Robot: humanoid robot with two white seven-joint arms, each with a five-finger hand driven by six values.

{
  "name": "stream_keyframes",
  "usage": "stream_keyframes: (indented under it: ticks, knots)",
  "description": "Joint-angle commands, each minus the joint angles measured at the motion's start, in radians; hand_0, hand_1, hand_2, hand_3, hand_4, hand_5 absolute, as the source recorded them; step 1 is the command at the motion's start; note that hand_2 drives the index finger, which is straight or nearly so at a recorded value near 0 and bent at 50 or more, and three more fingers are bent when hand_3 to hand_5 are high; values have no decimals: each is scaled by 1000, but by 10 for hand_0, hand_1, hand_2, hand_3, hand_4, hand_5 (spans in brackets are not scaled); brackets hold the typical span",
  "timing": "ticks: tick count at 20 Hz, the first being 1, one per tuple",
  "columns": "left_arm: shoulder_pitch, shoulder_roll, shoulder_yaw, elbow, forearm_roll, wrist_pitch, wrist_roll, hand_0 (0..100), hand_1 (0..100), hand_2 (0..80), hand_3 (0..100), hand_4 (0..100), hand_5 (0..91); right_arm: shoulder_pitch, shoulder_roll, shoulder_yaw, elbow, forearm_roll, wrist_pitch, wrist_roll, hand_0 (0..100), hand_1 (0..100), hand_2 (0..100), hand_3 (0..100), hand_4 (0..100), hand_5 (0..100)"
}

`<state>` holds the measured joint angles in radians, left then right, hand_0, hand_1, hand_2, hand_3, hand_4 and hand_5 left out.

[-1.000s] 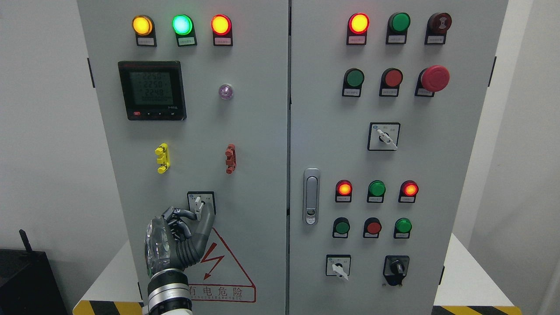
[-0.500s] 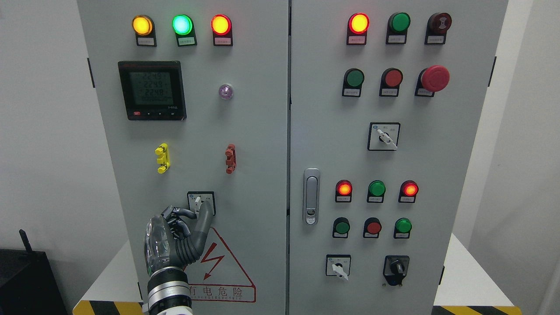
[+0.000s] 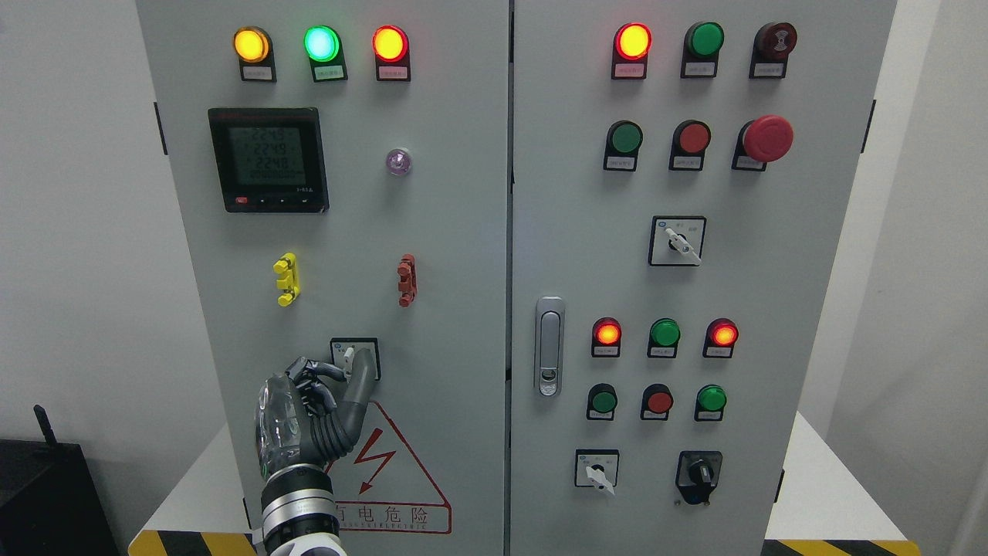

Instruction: Turn on light switch 1

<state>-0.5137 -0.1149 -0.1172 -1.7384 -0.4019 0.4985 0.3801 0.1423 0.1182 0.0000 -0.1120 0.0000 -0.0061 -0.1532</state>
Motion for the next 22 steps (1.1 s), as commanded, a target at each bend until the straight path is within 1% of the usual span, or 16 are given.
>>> stream_keyframes:
  ticks: [1, 4, 7, 19, 22]
  knots:
    - [-2, -2, 1, 7, 0, 0, 0, 201, 451, 618, 1000, 1000, 879, -1, 0, 11, 0, -6, 0, 0, 120, 389, 0, 0, 0, 0]
    - [-2, -2, -2, 7, -2, 0, 0, 215, 460, 622, 1000, 1000, 879, 0, 0, 11, 0, -6, 0, 0, 120, 389, 0, 0, 0, 0]
    - [-2, -2, -2, 7, -2, 0, 0, 247, 489, 624, 1000, 1000, 879, 0, 0, 11, 0, -6, 0, 0, 120, 389, 0, 0, 0, 0]
    - [0, -2, -4, 5, -2, 0, 0, 305, 480, 629, 1000, 1000, 879, -1, 0, 11, 0, -6, 0, 0, 120, 389, 0, 0, 0, 0]
    - [0, -2, -4, 5, -2, 0, 0, 354, 460, 629, 1000, 1000, 880, -1, 0, 11, 0, -6, 0, 0, 120, 389, 0, 0, 0, 0]
